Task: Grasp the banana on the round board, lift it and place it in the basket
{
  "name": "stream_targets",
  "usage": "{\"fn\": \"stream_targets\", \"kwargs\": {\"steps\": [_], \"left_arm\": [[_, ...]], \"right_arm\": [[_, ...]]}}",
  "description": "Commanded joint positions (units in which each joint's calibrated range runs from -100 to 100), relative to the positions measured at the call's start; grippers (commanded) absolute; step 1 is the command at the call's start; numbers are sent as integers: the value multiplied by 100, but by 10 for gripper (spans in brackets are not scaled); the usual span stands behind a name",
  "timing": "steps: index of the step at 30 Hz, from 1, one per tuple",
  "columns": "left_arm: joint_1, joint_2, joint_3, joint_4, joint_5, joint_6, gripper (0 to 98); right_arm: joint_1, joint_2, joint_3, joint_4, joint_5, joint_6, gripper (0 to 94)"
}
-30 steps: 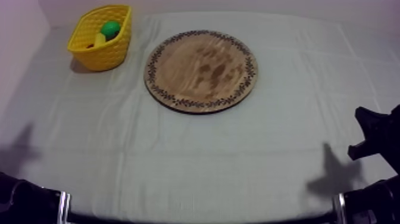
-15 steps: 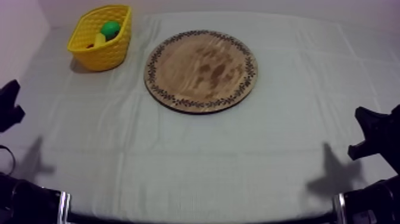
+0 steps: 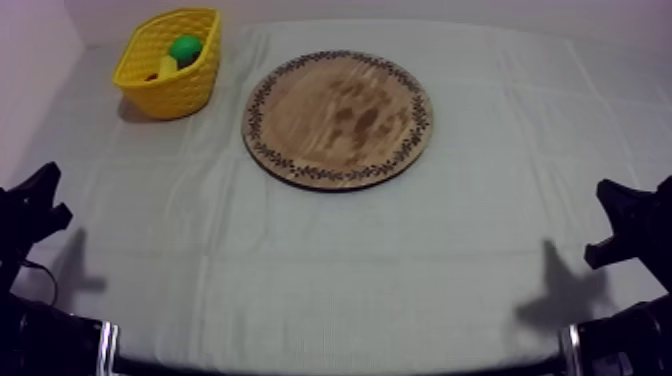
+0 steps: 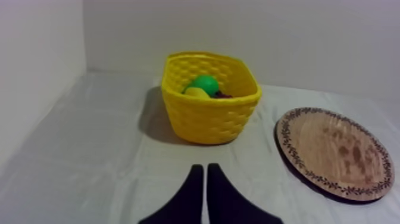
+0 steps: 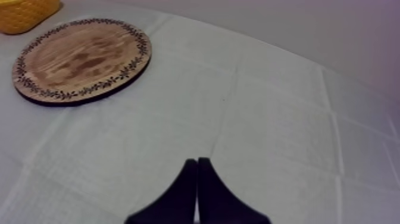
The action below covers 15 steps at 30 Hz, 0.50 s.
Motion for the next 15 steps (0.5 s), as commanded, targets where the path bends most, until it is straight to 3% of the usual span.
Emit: {"fn": "stream_targets", "kwargs": {"steps": [1, 6, 15], "left_arm": [[0, -2, 1, 40, 88, -51, 0], [0, -5, -5, 197, 404, -305, 0], [0, -5, -43, 227, 660, -417, 0]], "right_arm": [[0, 0, -3, 1, -1, -4, 3], [0, 0, -3, 1, -1, -1, 3], [0, 0, -3, 1, -1, 0, 3]]}}
